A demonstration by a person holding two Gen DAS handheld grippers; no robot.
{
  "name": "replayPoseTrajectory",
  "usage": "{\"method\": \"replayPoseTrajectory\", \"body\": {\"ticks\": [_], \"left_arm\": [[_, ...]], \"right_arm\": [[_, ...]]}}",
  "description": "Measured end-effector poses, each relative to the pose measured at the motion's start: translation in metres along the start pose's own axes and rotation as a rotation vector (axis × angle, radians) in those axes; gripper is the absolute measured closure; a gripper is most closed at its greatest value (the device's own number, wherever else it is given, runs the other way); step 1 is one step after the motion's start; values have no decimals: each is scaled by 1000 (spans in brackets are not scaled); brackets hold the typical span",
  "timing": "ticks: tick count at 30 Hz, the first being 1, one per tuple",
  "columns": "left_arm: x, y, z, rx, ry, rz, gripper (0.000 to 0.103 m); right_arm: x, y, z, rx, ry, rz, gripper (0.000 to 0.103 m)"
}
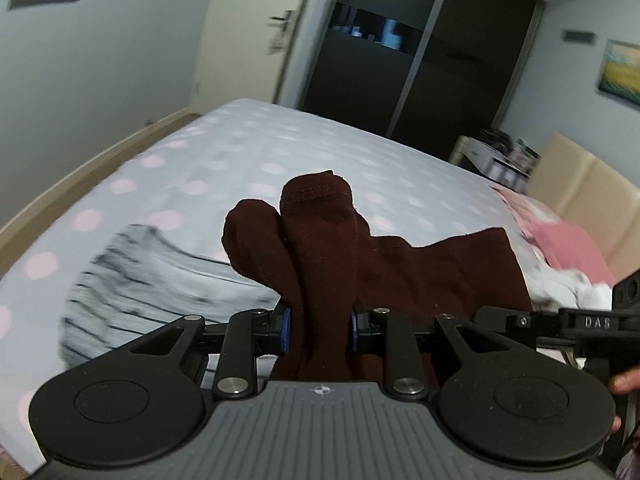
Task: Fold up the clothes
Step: 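Carry the sweater with both grippers toward the folded grey striped garment, then lower the sweater onto the grey striped garment and open both grippers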
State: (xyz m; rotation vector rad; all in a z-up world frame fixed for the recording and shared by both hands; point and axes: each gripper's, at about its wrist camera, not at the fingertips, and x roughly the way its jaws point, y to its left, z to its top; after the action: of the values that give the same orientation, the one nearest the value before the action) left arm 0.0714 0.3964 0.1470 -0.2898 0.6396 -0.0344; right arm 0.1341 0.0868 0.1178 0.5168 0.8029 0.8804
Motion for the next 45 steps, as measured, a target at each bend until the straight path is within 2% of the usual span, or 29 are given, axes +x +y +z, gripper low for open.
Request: {"method": "replayPoseTrajectory", "body": {"ticks": [4,9,14,19,23,27,30,31,33,35,37,39,41,43,45], "left_arm": [[8,48,24,-6,2,48,80],[52,93,42,21,66,103,80],[107,130,42,43,144,147,80],[148,154,30,54,161,146,80],[159,173,13,30,137,131,78],[146,184,11,7,78,139,61],[119,180,17,4,1,158,58],[107,175,17,26,-39,195,57],[84,162,16,63,-116,252,58],[75,149,15,94,-130,249,70],[71,134,12,148,-141,255,75],[77,116,3,246,-148,270,77],[90,107,-5,301,-157,278,77],[106,107,-10,323,-150,294,77],[122,118,-13,294,-138,320,77]], "right_arm": [[57,29,6,7,37,19,75],[130,41,6,29,67,4,75],[198,23,0,73,115,-37,75],[243,7,-8,27,102,-69,75],[268,-17,-14,13,130,-115,73],[273,-33,-14,29,138,-91,68],[251,-24,-15,-48,109,-86,64],[243,-21,-15,-77,95,-86,62],[225,-13,-17,-136,51,-96,58],[210,1,-22,-224,-22,-150,56],[205,15,-25,-300,-82,-153,57],[214,31,-28,-333,-111,-161,57],[223,47,-31,-366,-140,-170,60],[239,51,-41,-378,-168,-221,60],[270,56,-43,-412,-215,-297,60]]}}
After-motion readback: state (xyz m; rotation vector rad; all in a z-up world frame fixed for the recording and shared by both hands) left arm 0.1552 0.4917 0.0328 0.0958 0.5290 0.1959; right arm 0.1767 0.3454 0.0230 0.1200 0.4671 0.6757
